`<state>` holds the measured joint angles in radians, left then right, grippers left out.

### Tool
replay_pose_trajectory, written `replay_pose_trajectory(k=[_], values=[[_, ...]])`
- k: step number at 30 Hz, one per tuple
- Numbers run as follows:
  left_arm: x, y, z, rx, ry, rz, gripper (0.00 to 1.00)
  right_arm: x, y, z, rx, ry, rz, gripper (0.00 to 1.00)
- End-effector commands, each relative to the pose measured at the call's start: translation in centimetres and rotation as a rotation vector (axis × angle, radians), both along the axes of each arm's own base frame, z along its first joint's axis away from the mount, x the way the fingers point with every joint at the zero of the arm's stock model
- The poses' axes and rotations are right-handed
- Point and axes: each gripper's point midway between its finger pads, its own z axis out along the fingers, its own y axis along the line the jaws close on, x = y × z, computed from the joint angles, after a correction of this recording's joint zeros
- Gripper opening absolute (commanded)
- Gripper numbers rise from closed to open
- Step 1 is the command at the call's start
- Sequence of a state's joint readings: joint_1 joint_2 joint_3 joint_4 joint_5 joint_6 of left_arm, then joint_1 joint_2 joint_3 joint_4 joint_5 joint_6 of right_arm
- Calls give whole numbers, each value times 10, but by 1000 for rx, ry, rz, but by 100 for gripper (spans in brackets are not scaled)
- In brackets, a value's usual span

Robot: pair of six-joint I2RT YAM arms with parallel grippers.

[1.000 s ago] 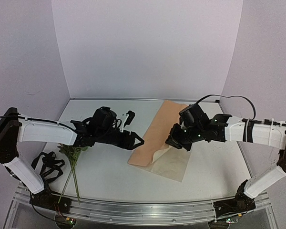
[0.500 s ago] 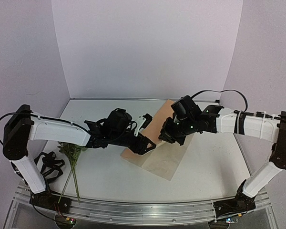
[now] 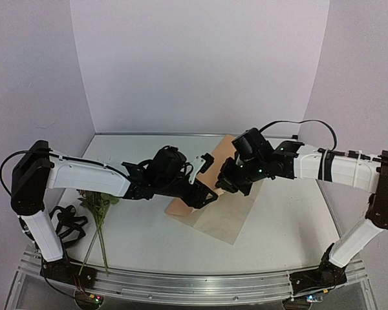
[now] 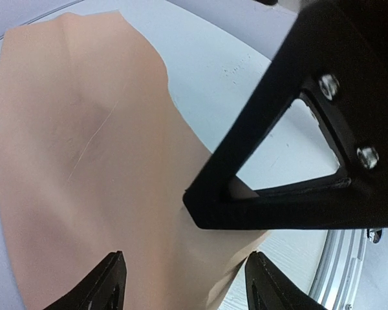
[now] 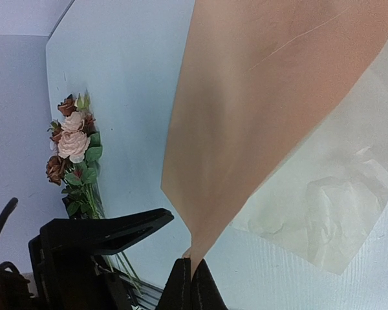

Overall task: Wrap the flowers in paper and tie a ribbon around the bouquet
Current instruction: Pass from the right arm to the left

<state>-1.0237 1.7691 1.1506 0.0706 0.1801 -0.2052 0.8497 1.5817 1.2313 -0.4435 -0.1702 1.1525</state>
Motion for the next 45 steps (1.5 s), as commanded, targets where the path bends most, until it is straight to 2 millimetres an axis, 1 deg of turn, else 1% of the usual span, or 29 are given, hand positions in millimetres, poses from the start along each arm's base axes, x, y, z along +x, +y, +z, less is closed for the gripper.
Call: replay_pose_trajectory(k=[1, 4, 7, 11, 12, 15, 16, 19, 20, 25, 29, 33, 35, 36, 37, 39, 40, 41, 42, 44, 45], values=[[-2, -3, 19, -29, -53, 1, 67, 7, 6, 19, 19, -38, -12, 0], [0, 3, 17, -13, -64, 25, 66, 7, 5, 20, 21, -37, -15, 0], [-1, 1, 14, 20, -87, 29, 65, 7, 4, 20, 20, -36, -21, 0], [8, -5, 16, 92, -186, 90, 56, 8, 4, 19, 20, -28, -33, 0], [8, -5, 15, 112, -201, 97, 55, 8, 4, 19, 20, -27, -37, 0], [10, -3, 21, 125, -251, 122, 52, 9, 3, 21, 24, -26, -49, 0], [8, -3, 25, 126, -266, 122, 52, 8, 3, 21, 25, -25, -52, 0], [2, 0, 32, 112, -297, 121, 59, 9, 2, 23, 27, -27, -61, 0], [0, 1, 33, 108, -300, 119, 60, 9, 2, 23, 28, -28, -64, 0], [-5, 8, 26, 142, -344, 133, 60, 9, 2, 27, 40, -20, -73, 0], [0, 4, 26, 155, -377, 148, 52, 7, 2, 28, 44, -14, -75, 0], [5, -2, 35, 117, -400, 173, 43, 6, -2, 26, 38, -12, -83, 0], [8, -4, 36, 118, -419, 172, 37, 5, -4, 25, 32, -13, -86, 0], [9, -6, 36, 118, -423, 171, 30, 5, -4, 25, 31, -14, -86, 1], [9, -7, 34, 115, -420, 172, 26, 5, -5, 25, 28, -17, -88, 3], [9, -8, 33, 103, -409, 177, 10, 5, -6, 26, 25, -23, -83, 6], [9, -7, 33, 92, -399, 188, 5, 5, -6, 26, 23, -26, -79, 9], [10, -6, 34, 78, -389, 204, 1, 6, -6, 26, 21, -30, -75, 14], [12, -4, 37, 62, -383, 228, 0, 6, -6, 27, 16, -38, -69, 22], [18, 3, 40, 25, -346, 278, 0, 6, -9, 31, 2, -64, -57, 43], [23, 7, 43, -1, -318, 303, 0, 7, -12, 33, -6, -81, -56, 51]])
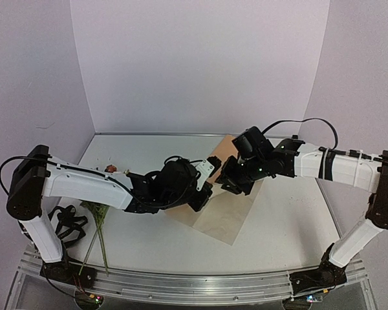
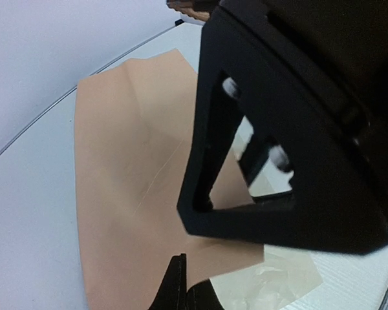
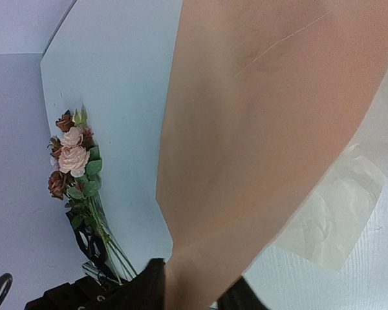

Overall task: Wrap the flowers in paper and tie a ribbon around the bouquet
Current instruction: Pass from the right arm to the left, then unfold the folded wrapping paper at the center of the board.

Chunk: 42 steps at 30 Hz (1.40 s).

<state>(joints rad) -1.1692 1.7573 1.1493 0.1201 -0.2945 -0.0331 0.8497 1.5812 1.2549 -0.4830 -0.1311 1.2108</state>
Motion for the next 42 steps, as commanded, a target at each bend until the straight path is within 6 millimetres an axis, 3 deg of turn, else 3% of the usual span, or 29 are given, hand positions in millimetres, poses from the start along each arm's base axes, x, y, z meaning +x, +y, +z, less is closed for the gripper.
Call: replay_pose_trajectory(k=[1, 4, 6, 9, 12, 15, 18, 21, 26, 33, 36, 42], values=[[24, 13, 24, -188, 64, 129, 0, 4, -10, 33, -15, -122, 15, 59], [47, 37, 27, -293, 172, 228, 0, 5, -27, 40, -53, -184, 8, 75], [65, 59, 22, -347, 253, 310, 0, 4, -40, 36, -84, -202, 1, 79], [89, 94, 15, -448, 381, 416, 0, 6, -55, 26, -126, -224, -1, 83], [105, 120, 5, -524, 484, 486, 0, 13, -57, 13, -119, -247, 22, 86], [114, 135, -4, -564, 561, 534, 0, 24, -47, 2, -103, -255, 62, 80], [119, 143, -7, -617, 646, 539, 0, 40, -38, -11, -115, -273, 90, 67], [126, 152, -6, -682, 725, 551, 0, 58, -34, -26, -116, -259, 77, 63], [137, 167, -9, -744, 832, 578, 0, 74, -49, -64, -64, -192, -40, 70], [141, 169, -21, -755, 952, 583, 0, 91, -68, -97, -57, -178, -118, 87], [143, 169, -24, -766, 990, 583, 0, 98, -81, -108, -29, -166, -160, 90], [146, 170, -24, -768, 1016, 584, 0, 109, -80, -118, -18, -177, -159, 95]])
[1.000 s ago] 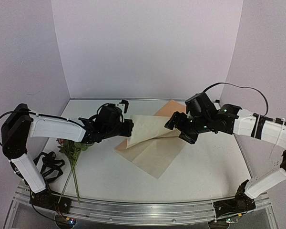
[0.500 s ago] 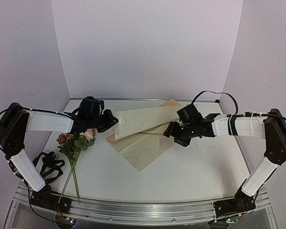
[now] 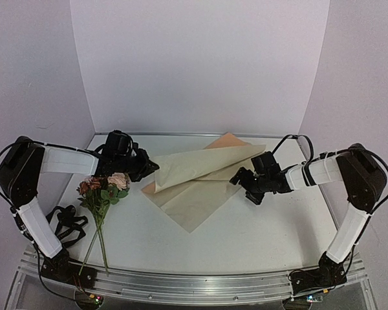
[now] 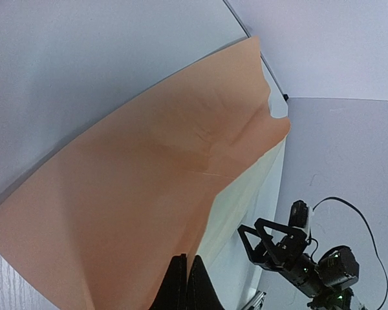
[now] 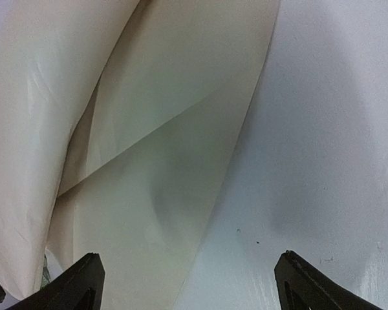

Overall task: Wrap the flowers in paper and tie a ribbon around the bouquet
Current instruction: Unfold the folded wrapping paper at the center of the board.

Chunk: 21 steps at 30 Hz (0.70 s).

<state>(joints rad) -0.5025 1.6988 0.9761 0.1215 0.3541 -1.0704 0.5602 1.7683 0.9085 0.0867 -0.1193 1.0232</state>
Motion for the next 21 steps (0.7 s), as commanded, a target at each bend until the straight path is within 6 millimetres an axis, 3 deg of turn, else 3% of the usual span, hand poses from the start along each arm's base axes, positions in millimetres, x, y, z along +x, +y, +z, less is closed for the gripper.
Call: replay_pose_trajectory(k=[1, 6, 16, 21], values=[[10, -5, 22, -54, -9, -11, 0, 20, 7, 4, 46, -65, -7, 96], [11, -4, 22, -66, 5, -13, 0, 33, 1, -9, 53, -59, -26, 95], [13, -8, 28, -82, 9, -33, 0, 49, 6, -22, 104, -67, -64, 79], [12, -9, 28, -83, 12, -38, 0, 56, 13, -20, 163, -80, -82, 72]])
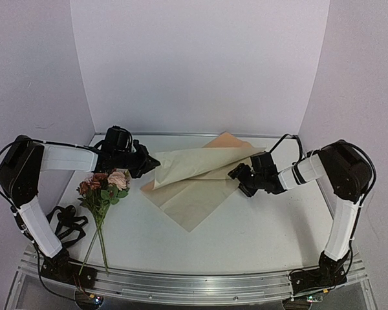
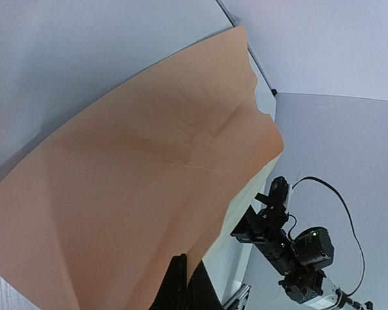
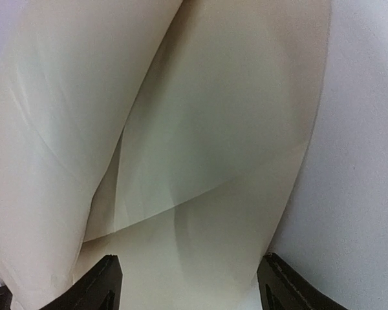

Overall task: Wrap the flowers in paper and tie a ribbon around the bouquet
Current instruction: Unfold the folded wrapping paper at the center of the board.

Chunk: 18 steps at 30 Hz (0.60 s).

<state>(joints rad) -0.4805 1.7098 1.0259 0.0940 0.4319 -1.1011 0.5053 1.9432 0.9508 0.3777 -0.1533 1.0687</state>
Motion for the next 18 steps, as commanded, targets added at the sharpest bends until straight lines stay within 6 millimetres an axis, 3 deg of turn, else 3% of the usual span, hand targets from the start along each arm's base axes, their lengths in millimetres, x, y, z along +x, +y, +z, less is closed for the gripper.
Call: replay_pose_trajectory(k=[1, 6, 18], values=[[7, -4, 15, -24, -19, -12, 0, 5, 6, -8, 48, 24, -20, 70], [7, -5, 17, -31, -22, -18, 0, 15, 10, 1, 77, 5, -36, 55], [5, -7, 42, -69, -52, -26, 0, 44, 23, 7, 132, -6, -76, 2]])
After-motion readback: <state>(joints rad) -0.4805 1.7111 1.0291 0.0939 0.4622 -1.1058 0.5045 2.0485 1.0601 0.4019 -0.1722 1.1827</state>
